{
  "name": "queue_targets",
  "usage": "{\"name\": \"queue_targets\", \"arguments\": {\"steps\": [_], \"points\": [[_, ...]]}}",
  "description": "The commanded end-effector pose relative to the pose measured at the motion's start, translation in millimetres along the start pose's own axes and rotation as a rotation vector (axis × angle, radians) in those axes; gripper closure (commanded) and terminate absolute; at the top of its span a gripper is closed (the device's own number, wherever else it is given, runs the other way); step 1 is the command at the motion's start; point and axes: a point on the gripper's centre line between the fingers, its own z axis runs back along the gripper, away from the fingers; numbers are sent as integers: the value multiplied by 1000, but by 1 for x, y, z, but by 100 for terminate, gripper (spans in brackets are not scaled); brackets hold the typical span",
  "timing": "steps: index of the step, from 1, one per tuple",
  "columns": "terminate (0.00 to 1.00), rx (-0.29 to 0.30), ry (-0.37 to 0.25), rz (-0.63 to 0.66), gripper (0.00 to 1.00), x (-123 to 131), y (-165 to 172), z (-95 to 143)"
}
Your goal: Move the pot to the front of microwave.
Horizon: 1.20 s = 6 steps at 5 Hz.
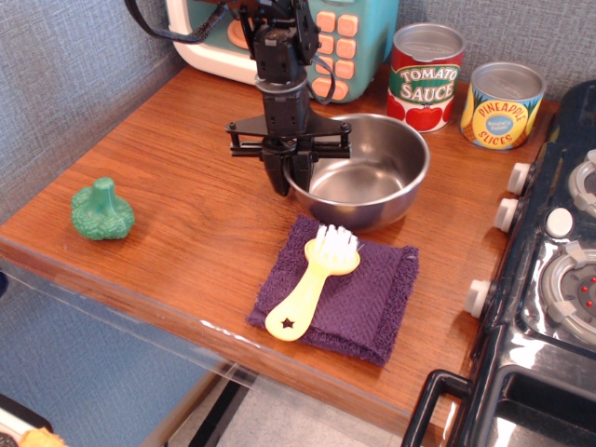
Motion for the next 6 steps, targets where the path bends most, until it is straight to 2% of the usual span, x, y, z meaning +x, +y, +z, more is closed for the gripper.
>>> {"name": "queue_targets", "arguments": {"steps": [1, 2, 3, 4, 5, 6], "points": [[0, -80, -128, -20, 100, 6, -10, 53], [0, -128, -168, -44, 100, 3, -8, 87], [0, -134, -197, -30, 100, 12, 25, 119], [0, -124, -217, 29, 100, 24, 69, 134], [0, -81, -223, 109, 100, 30, 119, 133], [0, -44, -209, 187, 100, 37, 168, 122]]}}
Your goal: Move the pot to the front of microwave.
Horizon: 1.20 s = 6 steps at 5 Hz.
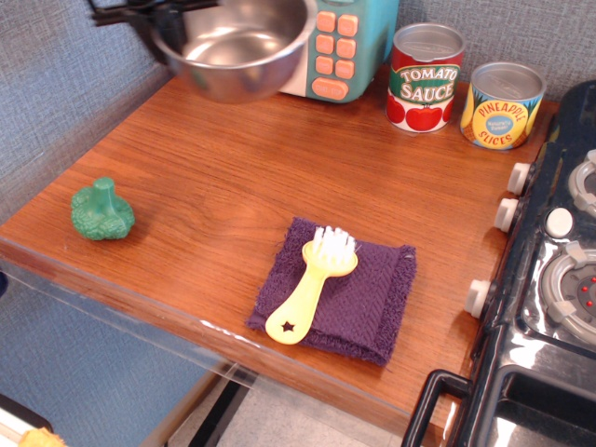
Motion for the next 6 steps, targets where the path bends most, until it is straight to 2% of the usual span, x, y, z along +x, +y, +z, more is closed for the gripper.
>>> {"name": "queue_targets", "arguments": {"steps": [1, 2, 3, 4, 6], "points": [[0, 79, -26, 108, 100, 20, 80, -5], [0, 93, 23, 106, 100, 19, 89, -29], [0, 101, 56, 87, 100, 22, 83, -50], [0, 105, 72, 81, 100, 29, 78, -69], [0, 90, 79, 61, 100, 40, 68, -82]]}}
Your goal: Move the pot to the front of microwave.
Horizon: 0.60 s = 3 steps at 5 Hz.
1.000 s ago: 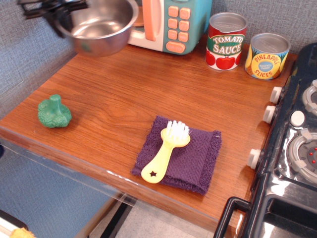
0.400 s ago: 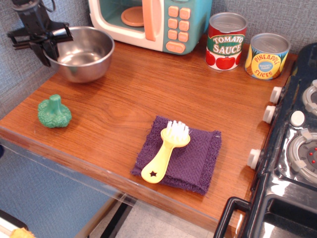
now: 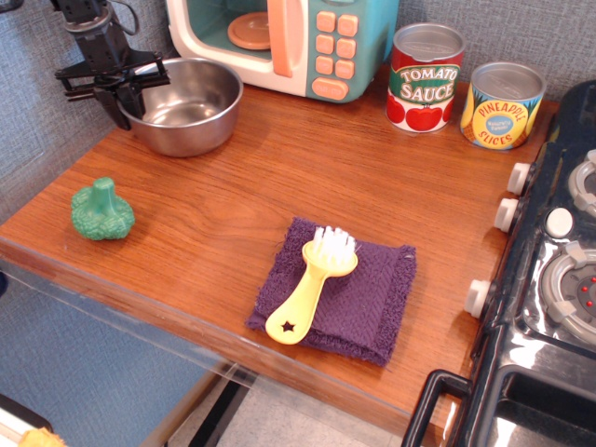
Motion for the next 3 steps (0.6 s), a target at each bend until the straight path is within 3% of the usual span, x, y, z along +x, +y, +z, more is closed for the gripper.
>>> {"name": "queue_targets", "arguments": {"steps": [1, 3], "points": [[0, -2, -61, -40, 0, 8, -9, 34], [0, 14, -147, -148, 0, 3, -29, 87]]}}
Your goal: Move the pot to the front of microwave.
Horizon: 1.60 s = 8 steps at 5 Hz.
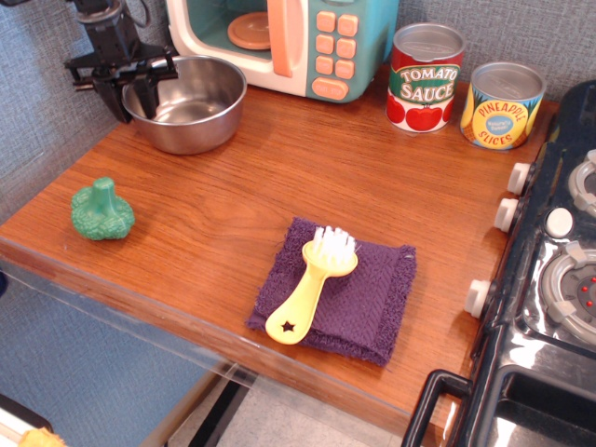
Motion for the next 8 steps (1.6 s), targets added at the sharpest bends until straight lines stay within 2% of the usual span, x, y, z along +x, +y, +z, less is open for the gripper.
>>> {"name": "queue_targets", "arguments": {"steps": [1, 2, 4, 5, 6, 8], "points": [[0, 68, -177, -183, 0, -7, -23, 115], [0, 55, -159, -295, 0, -34, -33, 144], [0, 3, -79, -532, 0, -135, -51, 135], [0, -3, -69, -572, 0, -160, -57, 131], [0, 27, -75, -581, 0, -173, -61, 127], [0, 34, -68, -563, 0, -176, -63, 123]]}}
